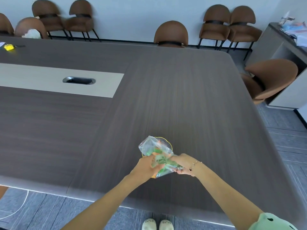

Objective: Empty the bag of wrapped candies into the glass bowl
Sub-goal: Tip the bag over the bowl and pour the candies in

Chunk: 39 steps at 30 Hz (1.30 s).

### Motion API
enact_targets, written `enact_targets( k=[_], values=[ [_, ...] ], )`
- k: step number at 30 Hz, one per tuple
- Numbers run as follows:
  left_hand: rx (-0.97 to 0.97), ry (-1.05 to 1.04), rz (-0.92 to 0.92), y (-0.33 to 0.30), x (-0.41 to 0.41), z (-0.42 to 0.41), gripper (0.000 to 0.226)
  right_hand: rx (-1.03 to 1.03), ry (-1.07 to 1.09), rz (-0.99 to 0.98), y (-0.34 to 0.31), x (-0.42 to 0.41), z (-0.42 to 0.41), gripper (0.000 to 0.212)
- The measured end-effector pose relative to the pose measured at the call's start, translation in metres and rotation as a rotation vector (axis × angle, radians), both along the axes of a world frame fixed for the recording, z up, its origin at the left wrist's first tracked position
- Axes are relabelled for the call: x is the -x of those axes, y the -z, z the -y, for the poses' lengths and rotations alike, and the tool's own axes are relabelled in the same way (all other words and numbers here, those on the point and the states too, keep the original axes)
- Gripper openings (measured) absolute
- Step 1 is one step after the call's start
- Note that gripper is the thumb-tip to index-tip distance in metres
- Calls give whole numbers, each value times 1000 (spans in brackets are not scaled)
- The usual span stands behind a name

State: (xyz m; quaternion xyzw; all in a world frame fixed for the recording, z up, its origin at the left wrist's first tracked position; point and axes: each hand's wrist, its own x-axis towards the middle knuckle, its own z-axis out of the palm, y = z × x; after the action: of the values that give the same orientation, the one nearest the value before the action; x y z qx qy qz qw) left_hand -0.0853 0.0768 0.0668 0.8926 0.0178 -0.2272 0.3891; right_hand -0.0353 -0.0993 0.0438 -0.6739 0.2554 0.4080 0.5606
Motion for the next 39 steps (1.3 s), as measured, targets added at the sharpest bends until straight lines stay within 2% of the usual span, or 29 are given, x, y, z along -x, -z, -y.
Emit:
enact_targets(
  k=[4, 10, 13, 14, 16, 18, 19, 22, 27, 31, 36, 39],
  values=[
    [88, 5, 67, -11, -9, -3, 34, -10, 33, 92, -14, -5, -2, 14],
    [85, 79, 38, -19, -22, -15, 53, -31, 98, 144, -19, -12, 2, 15],
    [-20, 219, 73, -19, -25, -19, 49, -15, 91, 193, -17, -15, 2, 34],
    [-40, 221, 86, -18, -26, -20, 42, 2, 71, 221, -16, -17, 3, 32],
    [-56, 167, 64, -15, -29, -24, 9, 77, -2, 265, -18, -18, 4, 24],
    [-77, 170, 73, -13, -35, -25, 31, 148, -33, 299, -22, -19, 4, 30],
    [-95, 174, 79, -13, -37, -26, 34, 169, -30, 323, -24, -20, 4, 35],
    [-119, 198, 101, -21, -46, -25, 21, 191, -10, 369, -28, -28, 4, 46],
    [-344, 338, 148, -26, -62, -27, 41, 226, -5, 382, -35, -41, 7, 28],
    [-519, 450, 175, -29, -72, -25, 31, 367, -81, 388, -40, -44, 6, 17],
    [-620, 520, 237, -25, -83, -28, 15, 448, -160, 590, -33, -46, 10, 32],
    [-655, 566, 239, -31, -89, -29, 27, 458, -162, 703, -30, -47, 14, 35]
  ],
)
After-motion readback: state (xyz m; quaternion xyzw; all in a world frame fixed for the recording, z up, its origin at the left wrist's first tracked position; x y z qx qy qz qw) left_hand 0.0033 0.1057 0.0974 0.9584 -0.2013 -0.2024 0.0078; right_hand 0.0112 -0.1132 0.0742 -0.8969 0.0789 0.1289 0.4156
